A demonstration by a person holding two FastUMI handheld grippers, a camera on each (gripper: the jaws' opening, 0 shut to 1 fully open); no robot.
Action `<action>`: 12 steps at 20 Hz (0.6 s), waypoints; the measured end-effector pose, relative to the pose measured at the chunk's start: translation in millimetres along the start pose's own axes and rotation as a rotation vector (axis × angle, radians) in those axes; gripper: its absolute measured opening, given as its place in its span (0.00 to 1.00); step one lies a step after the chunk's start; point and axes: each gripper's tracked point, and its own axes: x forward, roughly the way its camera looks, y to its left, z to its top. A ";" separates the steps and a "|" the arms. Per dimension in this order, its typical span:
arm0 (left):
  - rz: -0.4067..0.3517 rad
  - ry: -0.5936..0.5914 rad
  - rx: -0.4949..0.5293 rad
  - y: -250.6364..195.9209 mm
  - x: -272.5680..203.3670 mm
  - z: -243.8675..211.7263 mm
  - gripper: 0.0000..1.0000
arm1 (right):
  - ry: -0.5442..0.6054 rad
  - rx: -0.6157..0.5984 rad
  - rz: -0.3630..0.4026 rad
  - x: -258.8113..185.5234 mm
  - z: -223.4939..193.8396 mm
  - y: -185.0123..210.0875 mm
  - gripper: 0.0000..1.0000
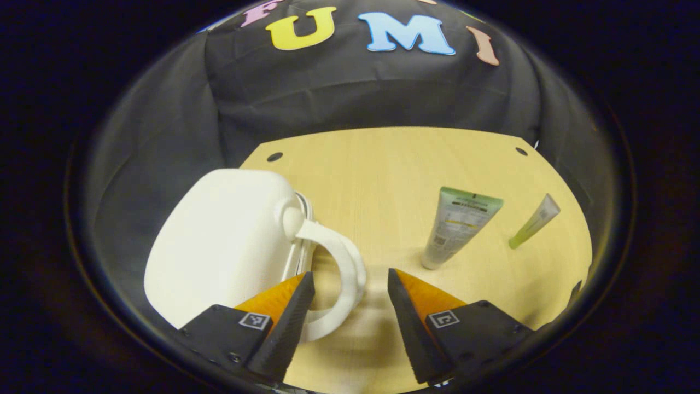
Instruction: First open the suitcase, pack the skin care products into it, and then close the suitcase.
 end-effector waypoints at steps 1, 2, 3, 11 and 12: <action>0.015 0.029 -0.001 3.5 8.5 -8.9 0.82 | 0.008 0.003 -0.009 -1.1 -1.3 -3.5 0.94; 0.008 0.065 -0.009 3.6 16.7 -17.5 0.60 | 0.016 0.010 -0.018 -3.2 -4.9 -7.4 0.94; 0.006 0.094 -0.019 6.3 18.6 -19.0 0.46 | 0.025 0.015 -0.025 -3.8 -5.8 -10.2 0.94; -0.125 0.041 -0.007 -51.4 -35.5 -0.9 0.19 | 0.034 0.027 -0.046 -0.3 -11.2 -18.3 0.94; -0.142 0.013 0.006 -49.3 -51.0 9.9 0.19 | 0.037 0.024 -0.039 -1.7 -13.1 -15.9 0.94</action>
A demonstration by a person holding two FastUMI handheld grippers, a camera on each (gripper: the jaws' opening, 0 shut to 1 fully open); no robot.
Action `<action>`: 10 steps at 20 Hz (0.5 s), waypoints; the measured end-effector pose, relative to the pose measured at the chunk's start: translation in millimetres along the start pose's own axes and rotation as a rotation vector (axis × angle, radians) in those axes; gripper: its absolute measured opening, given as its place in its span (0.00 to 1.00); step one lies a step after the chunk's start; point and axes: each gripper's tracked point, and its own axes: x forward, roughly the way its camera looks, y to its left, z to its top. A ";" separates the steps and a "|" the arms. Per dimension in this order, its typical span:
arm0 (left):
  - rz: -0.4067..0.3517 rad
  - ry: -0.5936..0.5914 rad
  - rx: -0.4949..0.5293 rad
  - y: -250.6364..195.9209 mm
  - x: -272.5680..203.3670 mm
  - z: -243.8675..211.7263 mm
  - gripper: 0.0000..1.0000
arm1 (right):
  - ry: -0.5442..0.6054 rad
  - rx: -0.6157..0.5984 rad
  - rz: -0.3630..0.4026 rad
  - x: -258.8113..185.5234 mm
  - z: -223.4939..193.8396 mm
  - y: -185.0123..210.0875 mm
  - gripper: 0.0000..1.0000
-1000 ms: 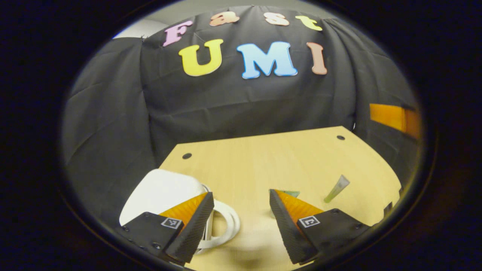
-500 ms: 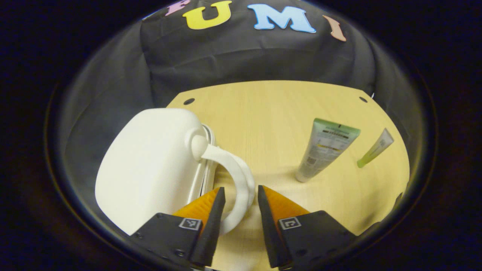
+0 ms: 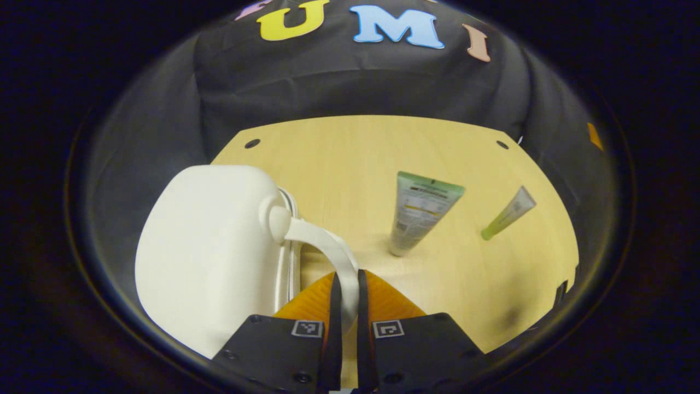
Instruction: First open the suitcase, pack the skin care products into it, and then close the suitcase.
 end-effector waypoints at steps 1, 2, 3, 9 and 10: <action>-0.003 -0.028 0.008 6.2 -16.4 10.4 0.19 | 0.001 -0.004 0.007 -0.2 0.1 2.7 0.94; -0.004 -0.050 0.001 10.9 -32.4 21.8 0.19 | 0.002 -0.007 0.016 0.9 -1.4 6.2 0.94; -0.002 -0.075 -0.010 17.3 -51.7 33.3 0.19 | 0.006 -0.008 0.027 2.4 -2.5 9.8 0.94; 0.158 -0.242 0.041 129.3 -147.5 117.3 0.18 | 0.027 -0.001 0.095 10.0 -10.7 36.4 0.94; 0.204 -0.277 0.048 156.6 -163.0 133.3 0.18 | 0.026 -0.003 0.101 9.8 -11.8 39.3 0.94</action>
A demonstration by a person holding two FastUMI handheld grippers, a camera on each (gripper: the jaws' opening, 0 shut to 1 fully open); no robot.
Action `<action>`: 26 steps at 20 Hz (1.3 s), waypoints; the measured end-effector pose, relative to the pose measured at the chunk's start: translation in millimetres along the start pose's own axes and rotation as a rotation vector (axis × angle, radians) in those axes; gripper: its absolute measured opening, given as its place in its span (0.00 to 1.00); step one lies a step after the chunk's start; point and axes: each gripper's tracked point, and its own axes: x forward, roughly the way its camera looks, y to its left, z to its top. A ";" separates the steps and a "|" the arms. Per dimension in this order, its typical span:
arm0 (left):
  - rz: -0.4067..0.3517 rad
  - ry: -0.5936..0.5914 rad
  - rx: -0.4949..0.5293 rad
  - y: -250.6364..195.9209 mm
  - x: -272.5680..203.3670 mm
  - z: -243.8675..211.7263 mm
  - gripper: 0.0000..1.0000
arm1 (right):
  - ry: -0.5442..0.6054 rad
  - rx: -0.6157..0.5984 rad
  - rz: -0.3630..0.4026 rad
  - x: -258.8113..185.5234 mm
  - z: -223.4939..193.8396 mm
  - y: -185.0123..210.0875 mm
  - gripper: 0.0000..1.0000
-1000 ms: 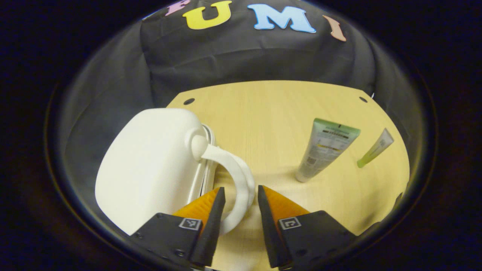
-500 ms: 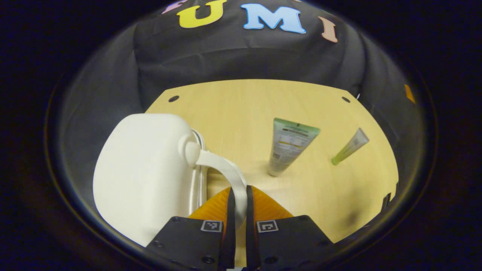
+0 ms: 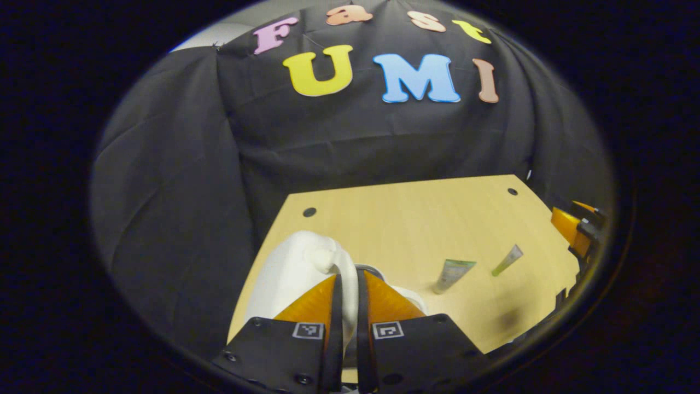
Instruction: First open the suitcase, pack the skin care products into it, and then close the suitcase.
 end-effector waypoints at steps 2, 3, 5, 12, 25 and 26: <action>0.114 -0.057 0.066 66.1 -0.5 26.1 0.18 | -0.003 -0.003 0.004 0.9 -0.1 0.4 0.94; 0.185 -0.058 0.120 99.9 4.4 29.0 0.18 | -0.002 0.002 0.003 1.5 -0.1 -0.6 0.94; 0.306 -0.049 0.204 168.8 19.2 26.0 0.17 | 0.004 0.015 -0.004 1.0 -2.4 -4.5 0.95; 0.538 0.097 0.289 330.9 124.3 -35.4 0.17 | 0.051 0.066 -0.055 -3.5 -18.9 -24.4 0.95; 0.050 -0.062 0.124 99.0 127.7 -35.8 1.00 | 0.111 0.072 -0.067 -7.4 -40.7 -35.1 0.95; -0.022 -0.061 0.168 51.9 127.1 -40.7 0.94 | 0.115 0.077 -0.068 -7.4 -42.3 -37.0 0.95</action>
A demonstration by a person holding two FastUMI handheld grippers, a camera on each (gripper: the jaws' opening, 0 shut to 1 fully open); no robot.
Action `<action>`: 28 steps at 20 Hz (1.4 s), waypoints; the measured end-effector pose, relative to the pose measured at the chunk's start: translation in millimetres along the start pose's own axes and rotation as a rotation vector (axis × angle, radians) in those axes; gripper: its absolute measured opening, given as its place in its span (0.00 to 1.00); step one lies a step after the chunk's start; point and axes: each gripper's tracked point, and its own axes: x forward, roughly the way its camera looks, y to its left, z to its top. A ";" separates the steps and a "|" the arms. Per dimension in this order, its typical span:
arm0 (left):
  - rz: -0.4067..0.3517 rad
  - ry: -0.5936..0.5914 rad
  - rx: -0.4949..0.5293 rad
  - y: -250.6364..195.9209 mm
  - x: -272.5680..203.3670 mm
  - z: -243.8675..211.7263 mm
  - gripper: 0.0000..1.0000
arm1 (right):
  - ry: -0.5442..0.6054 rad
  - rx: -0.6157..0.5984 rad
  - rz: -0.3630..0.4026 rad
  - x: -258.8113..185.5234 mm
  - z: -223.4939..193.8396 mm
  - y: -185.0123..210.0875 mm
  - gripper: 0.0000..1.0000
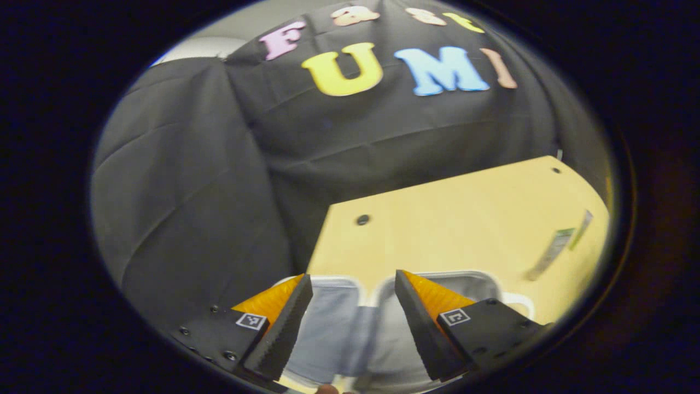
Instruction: First open the suitcase, pack the skin care products into it, and then close the suitcase.
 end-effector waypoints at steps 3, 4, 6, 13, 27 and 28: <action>-0.189 0.027 0.099 -140.9 -8.7 -46.1 0.98 | 0.013 0.017 -0.011 0.4 -2.2 -10.5 0.95; -0.241 0.044 0.113 -182.5 -13.3 -59.3 0.99 | 0.021 0.022 -0.017 -0.5 -5.8 -15.7 0.95; -0.323 0.076 0.127 -238.4 -19.3 -70.3 0.99 | 0.037 0.034 -0.031 -1.5 -11.2 -26.4 0.95; -0.376 0.112 0.045 -333.3 9.8 -67.5 0.99 | 0.074 0.046 -0.089 -6.3 -20.7 -61.1 0.95; -0.231 0.119 -0.074 -356.9 69.2 -55.2 0.51 | 0.145 -0.007 -0.076 -4.4 -32.6 -79.2 0.95; -0.225 0.117 -0.082 -355.2 68.2 -54.2 0.48 | 0.154 -0.018 -0.060 -1.7 -36.7 -74.0 0.95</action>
